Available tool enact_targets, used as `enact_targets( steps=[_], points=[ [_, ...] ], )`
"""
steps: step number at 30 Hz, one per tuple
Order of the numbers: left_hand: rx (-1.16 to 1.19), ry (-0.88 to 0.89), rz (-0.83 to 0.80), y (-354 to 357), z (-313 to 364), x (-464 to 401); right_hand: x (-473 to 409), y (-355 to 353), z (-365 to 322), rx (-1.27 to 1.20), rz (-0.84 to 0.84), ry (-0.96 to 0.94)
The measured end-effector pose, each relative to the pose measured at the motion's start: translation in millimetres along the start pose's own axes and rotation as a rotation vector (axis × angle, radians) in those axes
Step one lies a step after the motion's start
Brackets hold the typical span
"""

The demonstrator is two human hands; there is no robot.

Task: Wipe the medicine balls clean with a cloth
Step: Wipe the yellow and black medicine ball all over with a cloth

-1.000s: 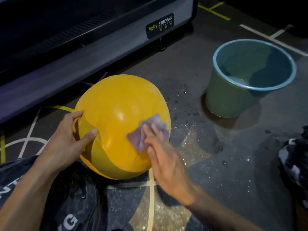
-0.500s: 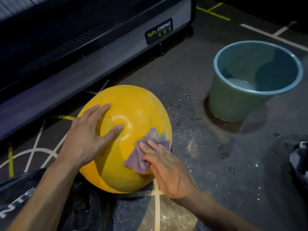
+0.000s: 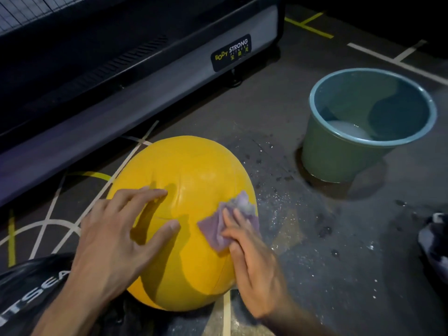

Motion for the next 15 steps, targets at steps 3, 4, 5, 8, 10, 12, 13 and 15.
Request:
enact_targets(
  steps=[3, 4, 5, 8, 10, 12, 13, 15],
  points=[
    [0.015, 0.004, 0.07, -11.4, 4.6, -22.1, 11.8, 1.6, 7.9, 0.013, 0.027, -0.045],
    [-0.001, -0.021, 0.039, -12.8, 5.4, -36.6, 10.4, 3.2, 8.9, 0.013, 0.036, -0.075],
    [-0.007, -0.057, -0.037, -12.7, 6.6, -52.4, 9.2, 4.8, 9.5, 0.017, 0.041, -0.095],
    [0.116, -0.175, -0.267, -4.7, 6.2, -81.8, 8.3, 5.1, 9.3, 0.029, 0.005, -0.044],
    [0.154, -0.179, -0.275, -1.5, 1.6, -85.0, 5.6, 2.4, 14.1, 0.025, -0.016, -0.042],
    [0.14, -0.171, -0.259, -1.8, 1.5, -82.7, -8.3, -3.8, 20.2, 0.036, -0.011, -0.109],
    [0.138, -0.173, -0.259, -2.1, 2.3, -81.5, -20.1, -8.6, 22.8, 0.044, -0.001, -0.139],
    [0.132, -0.168, -0.265, -2.2, 4.8, -79.8, -53.2, -22.9, 21.8, 0.046, 0.024, -0.076]
  ],
)
Point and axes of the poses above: each hand's wrist, its own x-axis away from the middle knuckle, its own y-axis out of the palm, z = x × y, the point moved 1 cm from there along -x, towards the middle knuckle, and after that the axes turned 1 degree about -z, right-handed, at the moved point
